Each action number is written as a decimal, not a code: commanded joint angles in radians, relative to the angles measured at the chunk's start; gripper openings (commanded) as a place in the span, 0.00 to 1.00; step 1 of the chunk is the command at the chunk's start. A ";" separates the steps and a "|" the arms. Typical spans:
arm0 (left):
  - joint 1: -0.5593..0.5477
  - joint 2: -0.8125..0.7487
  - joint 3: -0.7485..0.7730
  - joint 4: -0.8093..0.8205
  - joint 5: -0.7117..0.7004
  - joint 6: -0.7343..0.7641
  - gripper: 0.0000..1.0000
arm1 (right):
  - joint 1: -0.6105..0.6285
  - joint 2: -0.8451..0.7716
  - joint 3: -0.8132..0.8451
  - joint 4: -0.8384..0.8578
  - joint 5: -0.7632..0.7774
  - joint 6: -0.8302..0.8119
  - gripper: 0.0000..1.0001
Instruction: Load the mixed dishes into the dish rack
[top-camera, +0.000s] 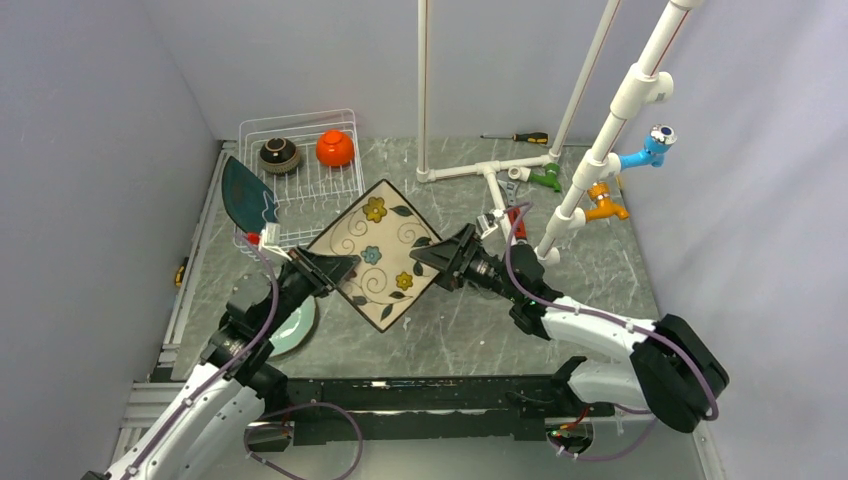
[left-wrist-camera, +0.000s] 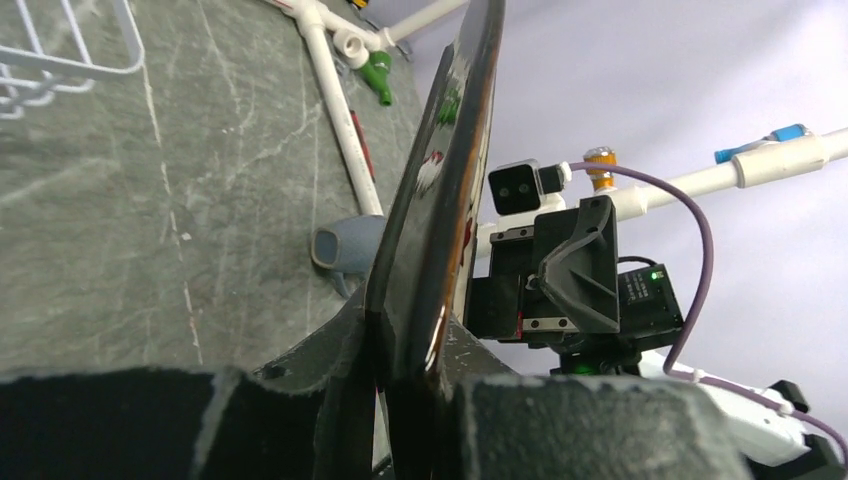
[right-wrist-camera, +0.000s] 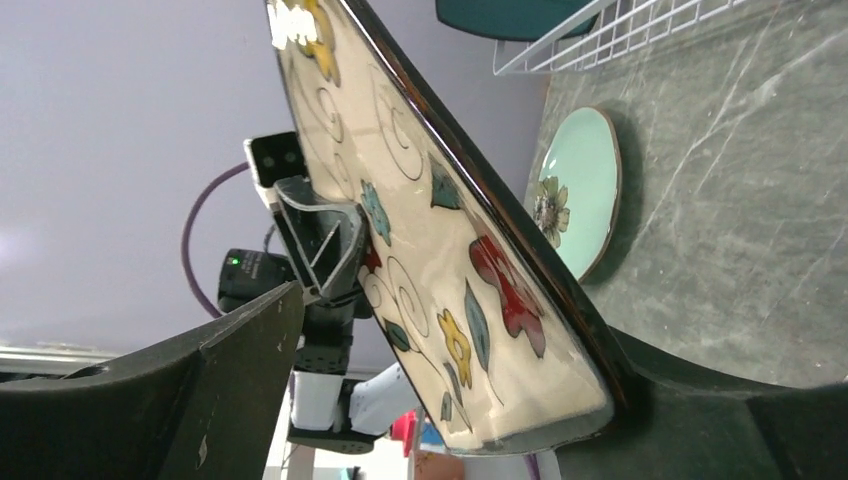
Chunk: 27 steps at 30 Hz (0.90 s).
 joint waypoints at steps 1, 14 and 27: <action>0.013 -0.052 0.150 -0.032 -0.201 0.171 0.00 | 0.025 0.063 0.074 0.138 -0.066 -0.006 0.87; 0.014 -0.042 0.355 -0.101 -0.435 0.432 0.00 | 0.061 0.150 0.102 0.150 -0.109 -0.018 0.98; 0.017 0.157 0.501 0.163 -0.588 0.837 0.00 | 0.061 0.165 0.054 0.157 -0.121 -0.016 0.98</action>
